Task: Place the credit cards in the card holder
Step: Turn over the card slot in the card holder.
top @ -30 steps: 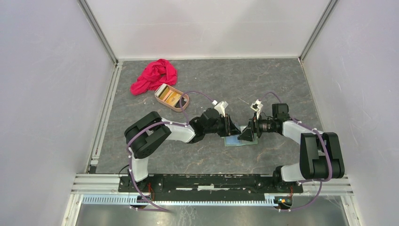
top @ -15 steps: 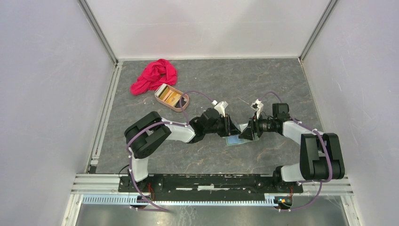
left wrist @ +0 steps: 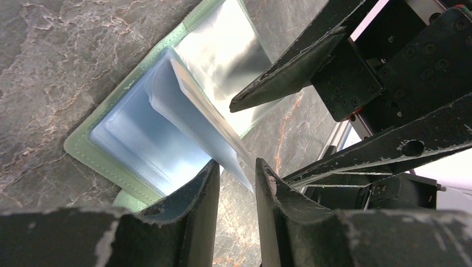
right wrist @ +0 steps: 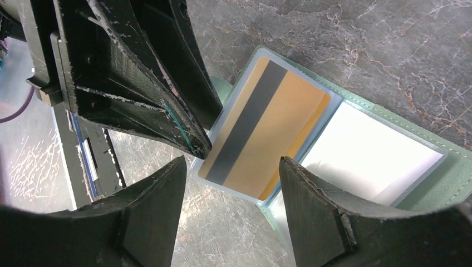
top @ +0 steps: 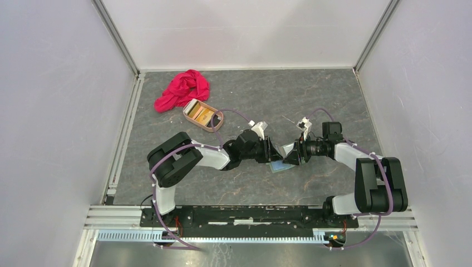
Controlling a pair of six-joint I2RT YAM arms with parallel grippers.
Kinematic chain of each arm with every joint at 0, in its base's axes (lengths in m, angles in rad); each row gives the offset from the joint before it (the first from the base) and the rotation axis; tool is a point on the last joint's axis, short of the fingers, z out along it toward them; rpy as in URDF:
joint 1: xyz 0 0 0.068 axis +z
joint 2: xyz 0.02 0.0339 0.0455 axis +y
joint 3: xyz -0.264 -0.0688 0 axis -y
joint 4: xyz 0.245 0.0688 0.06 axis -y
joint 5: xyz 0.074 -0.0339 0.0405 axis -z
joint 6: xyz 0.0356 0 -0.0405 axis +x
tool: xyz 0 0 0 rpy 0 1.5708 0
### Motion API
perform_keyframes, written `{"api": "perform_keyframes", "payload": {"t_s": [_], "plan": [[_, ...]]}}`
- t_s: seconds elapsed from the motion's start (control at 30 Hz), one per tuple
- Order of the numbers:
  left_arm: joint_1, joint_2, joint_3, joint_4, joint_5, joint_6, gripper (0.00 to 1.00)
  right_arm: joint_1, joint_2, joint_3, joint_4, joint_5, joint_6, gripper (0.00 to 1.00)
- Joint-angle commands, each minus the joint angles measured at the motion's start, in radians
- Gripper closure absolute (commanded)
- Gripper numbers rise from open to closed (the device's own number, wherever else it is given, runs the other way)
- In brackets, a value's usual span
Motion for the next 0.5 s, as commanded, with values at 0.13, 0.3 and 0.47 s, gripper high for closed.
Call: {"api": "perform_keyframes", "payload": {"t_s": [0.13, 0.3, 0.47], "plan": [[0.009, -0.052, -0.022, 0.031, -0.025, 0.002, 0.61, -0.032, -0.023, 0.002, 0.023, 0.035, 0.001, 0.35], [0.011, -0.055, -0.030, 0.038, -0.026, 0.002, 0.61, -0.039, -0.027, 0.002, 0.024, 0.045, 0.002, 0.37], [0.014, -0.048, -0.027, 0.045, -0.017, 0.003, 0.61, -0.039, -0.032, 0.005, 0.013, 0.055, -0.023, 0.33]]}}
